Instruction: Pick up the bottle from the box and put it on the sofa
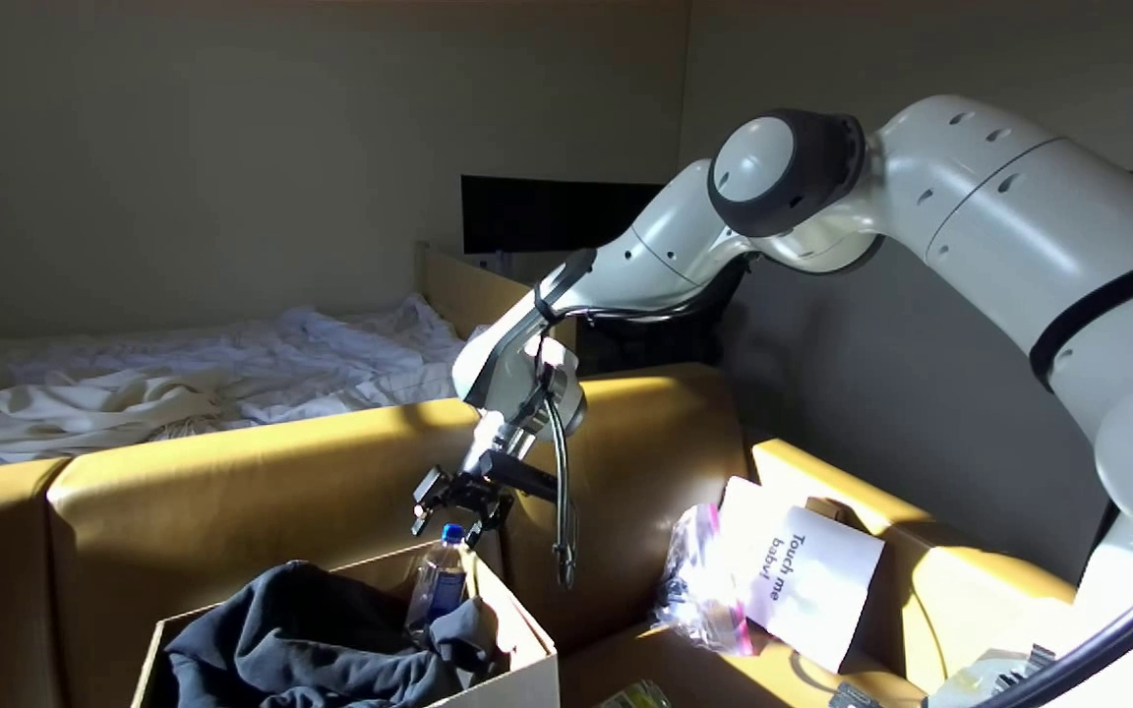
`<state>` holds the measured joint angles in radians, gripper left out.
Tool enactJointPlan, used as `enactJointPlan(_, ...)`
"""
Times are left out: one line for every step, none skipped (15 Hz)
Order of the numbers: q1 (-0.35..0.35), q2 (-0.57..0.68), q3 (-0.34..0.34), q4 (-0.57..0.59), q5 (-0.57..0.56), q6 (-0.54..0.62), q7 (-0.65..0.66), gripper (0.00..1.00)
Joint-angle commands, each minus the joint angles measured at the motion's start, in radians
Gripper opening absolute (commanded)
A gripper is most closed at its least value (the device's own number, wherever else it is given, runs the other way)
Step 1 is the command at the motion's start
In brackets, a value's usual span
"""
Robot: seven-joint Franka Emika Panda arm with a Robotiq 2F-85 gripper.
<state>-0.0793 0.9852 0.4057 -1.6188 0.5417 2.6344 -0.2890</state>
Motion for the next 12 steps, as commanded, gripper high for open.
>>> enactJointPlan(0.069,0.005,-0.041,0.066,-0.086,-0.1,0.098,1.0)
enactJointPlan(0.084,0.009,-0.055,0.083,-0.105,-0.12,0.116,1.0)
enactJointPlan(0.097,0.012,-0.07,0.099,-0.123,-0.138,0.132,1.0)
enactJointPlan(0.11,0.014,-0.085,0.114,-0.139,-0.16,0.146,1.0)
enactJointPlan(0.122,0.017,-0.099,0.131,-0.154,-0.176,0.157,1.0)
enactJointPlan(0.135,0.02,-0.113,0.146,-0.17,-0.192,0.169,1.0)
enactJointPlan(0.144,0.023,-0.123,0.158,-0.183,-0.201,0.173,1.0)
enactJointPlan(0.155,0.028,-0.135,0.174,-0.197,-0.212,0.179,1.0)
enactJointPlan(0.163,0.033,-0.145,0.188,-0.208,-0.223,0.187,1.0)
enactJointPlan(0.171,0.039,-0.155,0.201,-0.218,-0.233,0.193,1.0)
enactJointPlan(0.18,0.042,-0.166,0.212,-0.23,-0.243,0.202,1.0)
enactJointPlan(0.19,0.042,-0.177,0.22,-0.244,-0.251,0.213,1.0)
